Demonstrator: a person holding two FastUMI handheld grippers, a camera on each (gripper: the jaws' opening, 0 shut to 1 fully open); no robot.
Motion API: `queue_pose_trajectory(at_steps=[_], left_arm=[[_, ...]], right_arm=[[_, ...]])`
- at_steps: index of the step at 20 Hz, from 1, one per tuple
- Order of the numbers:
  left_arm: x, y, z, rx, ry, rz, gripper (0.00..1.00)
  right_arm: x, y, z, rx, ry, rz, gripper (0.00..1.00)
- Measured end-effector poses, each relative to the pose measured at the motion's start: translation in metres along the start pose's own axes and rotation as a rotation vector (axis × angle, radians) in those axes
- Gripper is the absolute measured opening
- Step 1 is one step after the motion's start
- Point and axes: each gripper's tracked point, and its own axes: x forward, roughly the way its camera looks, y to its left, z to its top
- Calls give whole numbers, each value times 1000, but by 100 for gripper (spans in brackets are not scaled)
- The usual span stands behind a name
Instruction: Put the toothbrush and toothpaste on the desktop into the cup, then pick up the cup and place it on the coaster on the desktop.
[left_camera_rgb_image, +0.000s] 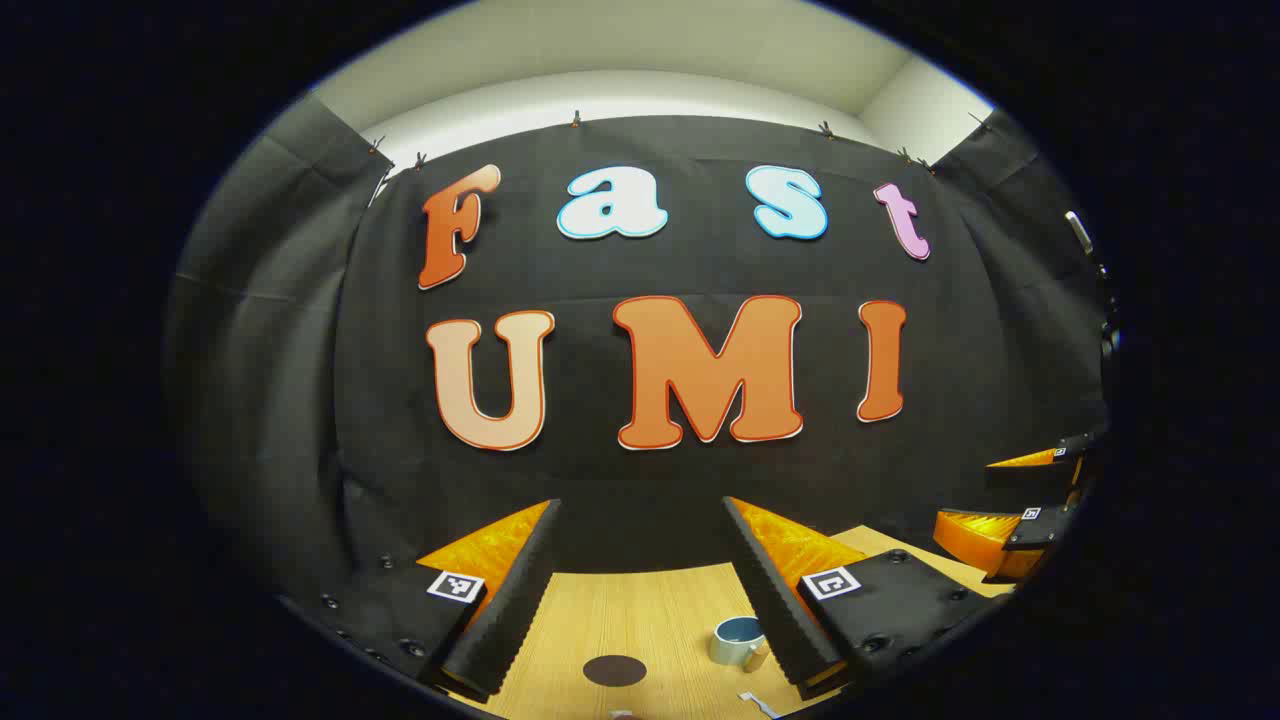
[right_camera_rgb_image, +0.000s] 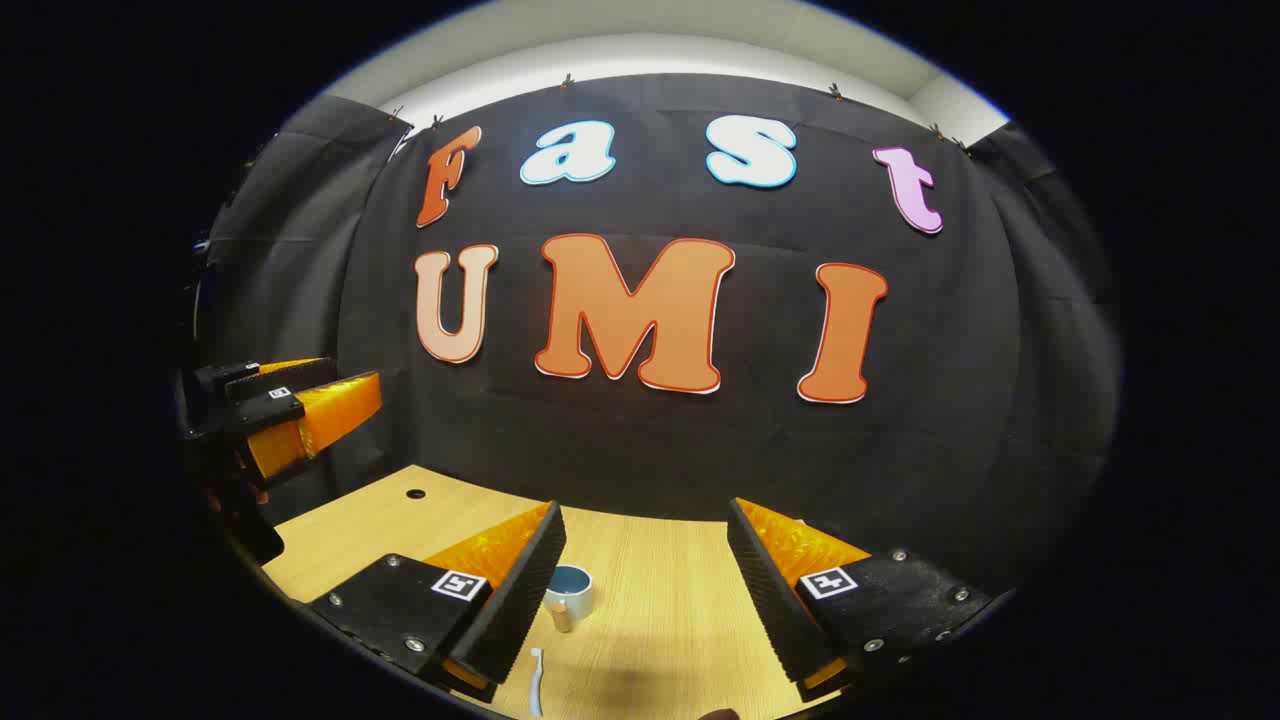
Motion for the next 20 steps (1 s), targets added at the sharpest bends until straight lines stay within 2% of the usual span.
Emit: queue_pose_trajectory(at_steps=[4,10,15,20], left_arm=[[-5,-4,-11,2,2,-22,100],[-27,18,-22,10,27,-3,100],[-31,19,-40,10,43,-9,100],[-38,21,-77,36,135,80,100]], right_arm=[[3,10,-4,10,6,15,98],[-7,24,-22,-22,56,15,98],[-4,29,-36,-28,87,56,98],[8,26,-62,-22,160,137,98]])
